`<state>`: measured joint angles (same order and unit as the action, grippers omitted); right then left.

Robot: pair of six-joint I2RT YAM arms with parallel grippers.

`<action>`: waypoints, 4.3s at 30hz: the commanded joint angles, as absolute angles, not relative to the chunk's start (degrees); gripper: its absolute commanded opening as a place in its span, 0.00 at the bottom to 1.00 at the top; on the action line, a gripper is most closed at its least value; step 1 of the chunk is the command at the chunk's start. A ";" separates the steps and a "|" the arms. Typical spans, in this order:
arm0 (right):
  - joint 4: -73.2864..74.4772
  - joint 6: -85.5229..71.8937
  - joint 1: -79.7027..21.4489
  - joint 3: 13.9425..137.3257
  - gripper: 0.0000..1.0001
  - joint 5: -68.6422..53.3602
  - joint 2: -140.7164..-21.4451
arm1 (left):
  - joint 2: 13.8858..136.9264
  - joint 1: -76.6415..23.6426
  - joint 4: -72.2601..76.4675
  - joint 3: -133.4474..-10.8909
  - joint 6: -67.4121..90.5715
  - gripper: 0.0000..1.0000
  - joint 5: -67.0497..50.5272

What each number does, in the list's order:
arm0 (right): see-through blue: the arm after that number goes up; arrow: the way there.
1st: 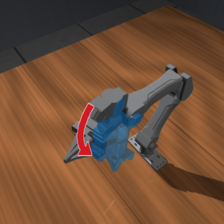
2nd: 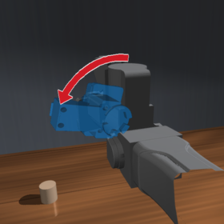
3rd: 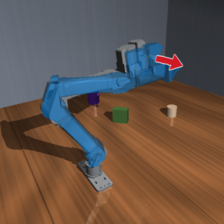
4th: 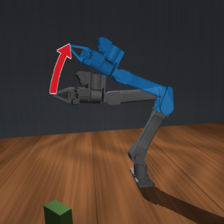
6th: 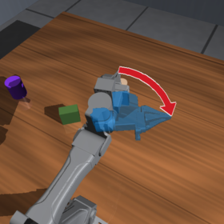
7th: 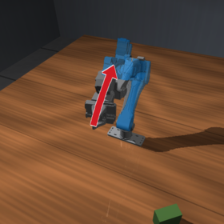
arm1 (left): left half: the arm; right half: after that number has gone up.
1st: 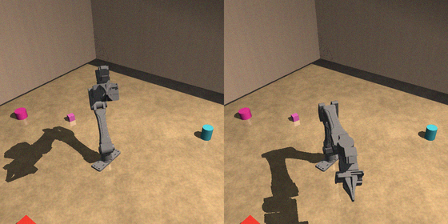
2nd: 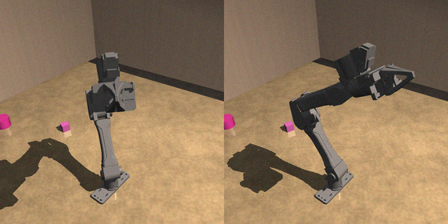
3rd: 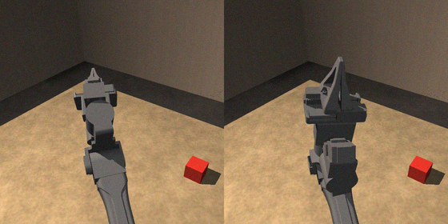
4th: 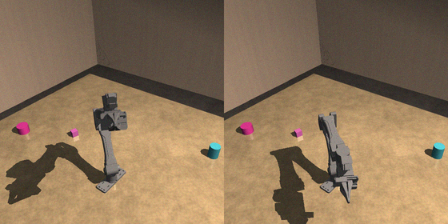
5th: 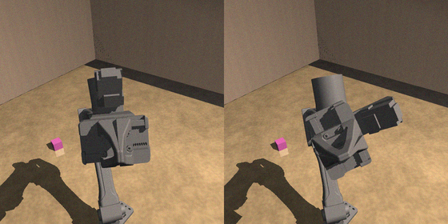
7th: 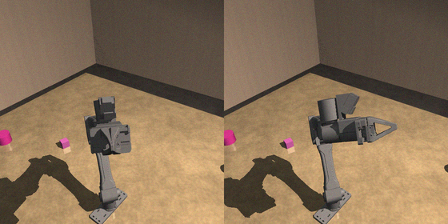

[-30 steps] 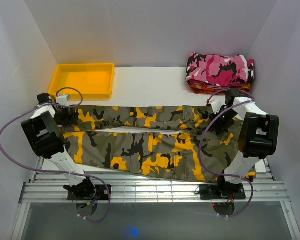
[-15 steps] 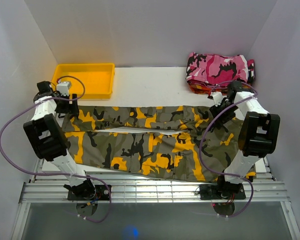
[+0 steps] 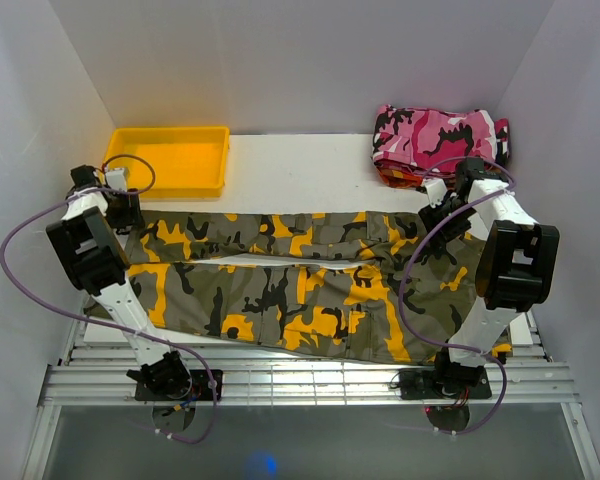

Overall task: Fold and stack the trousers
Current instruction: Flatten the trousers out

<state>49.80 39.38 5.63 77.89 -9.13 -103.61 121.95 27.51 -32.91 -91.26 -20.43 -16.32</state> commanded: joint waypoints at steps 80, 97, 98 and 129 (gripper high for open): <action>53.26 58.62 -12.83 108.02 0.54 -21.44 -130.09 | 65.39 11.95 -16.70 -89.04 -10.55 0.00 -27.95; 51.87 54.59 -9.58 109.69 0.08 -19.95 -115.70 | 58.11 11.95 -8.17 -75.24 -12.48 0.00 -15.31; 51.25 54.06 -8.54 108.82 0.08 -20.21 -113.92 | 57.49 11.95 -7.91 -74.10 -12.83 0.00 -14.60; 53.25 53.63 -6.76 103.95 0.08 -21.28 -113.24 | 54.64 13.09 4.88 -41.32 -16.26 0.01 14.24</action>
